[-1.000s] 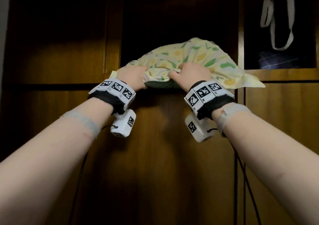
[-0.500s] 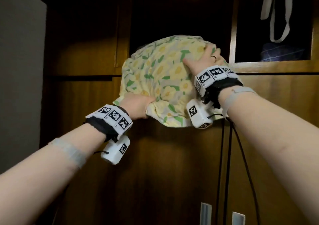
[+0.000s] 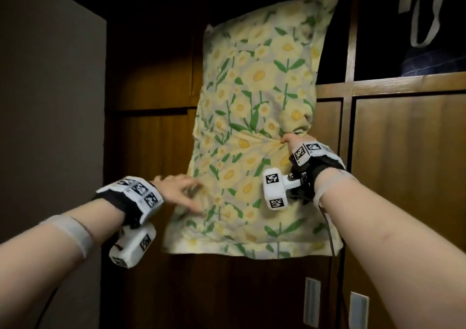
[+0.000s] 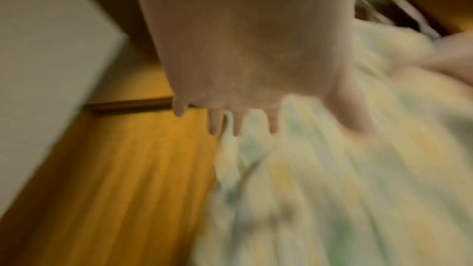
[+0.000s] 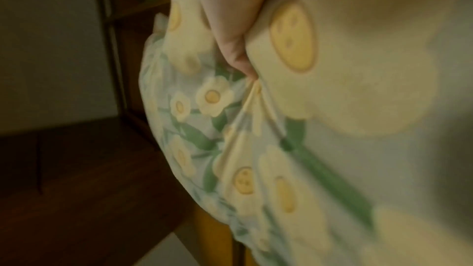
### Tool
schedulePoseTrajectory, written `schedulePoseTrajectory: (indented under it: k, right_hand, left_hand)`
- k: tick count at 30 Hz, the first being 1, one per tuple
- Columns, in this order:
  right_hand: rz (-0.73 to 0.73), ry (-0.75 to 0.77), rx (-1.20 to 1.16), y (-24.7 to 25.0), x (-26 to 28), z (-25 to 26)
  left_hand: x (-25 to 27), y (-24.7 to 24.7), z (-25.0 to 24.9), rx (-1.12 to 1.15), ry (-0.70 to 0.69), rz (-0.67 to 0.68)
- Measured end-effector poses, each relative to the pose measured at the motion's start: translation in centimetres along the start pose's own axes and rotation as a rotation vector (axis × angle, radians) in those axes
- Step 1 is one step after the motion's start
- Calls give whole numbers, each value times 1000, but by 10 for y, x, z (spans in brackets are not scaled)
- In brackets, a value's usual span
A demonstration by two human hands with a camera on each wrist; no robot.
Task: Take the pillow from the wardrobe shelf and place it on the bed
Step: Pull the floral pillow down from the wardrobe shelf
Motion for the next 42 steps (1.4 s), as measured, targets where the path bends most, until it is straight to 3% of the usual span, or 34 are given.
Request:
schedulePoseTrajectory:
  k: [3,5,8,11,16,19,22,26,28,31,32,34,36,39,42]
  right_hand:
    - [-29,-18,-189,-2,6,-14]
    - [-88,-31,-224,-2,10,-24]
    - [-79,-31,-283,-5,19,-35]
    - [35,-33,-416,-16,36,-41]
    - [146,20,-506,-40,54,-32]
    - [161,73,-547,-50,58,-27]
    - [181,69,-531,-68,54,-31]
    - [286,89,-336,-95,38,-34]
    - [392,111,-71,-121,29,-34]
    - [520,84,548,-173,-3,-61]
    - [505,109,694,-185,-16,-66]
    - [393,178,672,-197,-33,-52]
    - [243,276,546,-199,-39,-19]
    - [-116,547,601,-205,-55,44]
    - [-204,719,715,-231,-71,93]
  left_hand:
    - [2,28,31,505,141,-243]
    - [1,40,43,657,211,-298]
    - [1,53,40,889,159,-379]
    - [1,51,47,1124,135,-454]
    - [5,18,90,1289,288,-597]
    - [15,12,101,1369,273,-576]
    - [26,3,126,1375,422,-542]
    - [33,-5,142,1257,576,-322]
    - [32,2,155,1145,699,-388]
    - [22,26,174,1088,771,-654]
    - [18,35,177,1075,743,-748]
    - [4,51,179,1058,642,-868]
    - [-15,63,176,1048,513,-913]
    - [-39,83,177,965,407,-974]
    - [-52,107,188,868,318,-1013]
Point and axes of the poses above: each hand's wrist, its own x-axis away from the middle knuckle, its own y-axis out of the back of the hand, z = x × y, the point moved 5 cm from there along -x, towards the middle knuckle
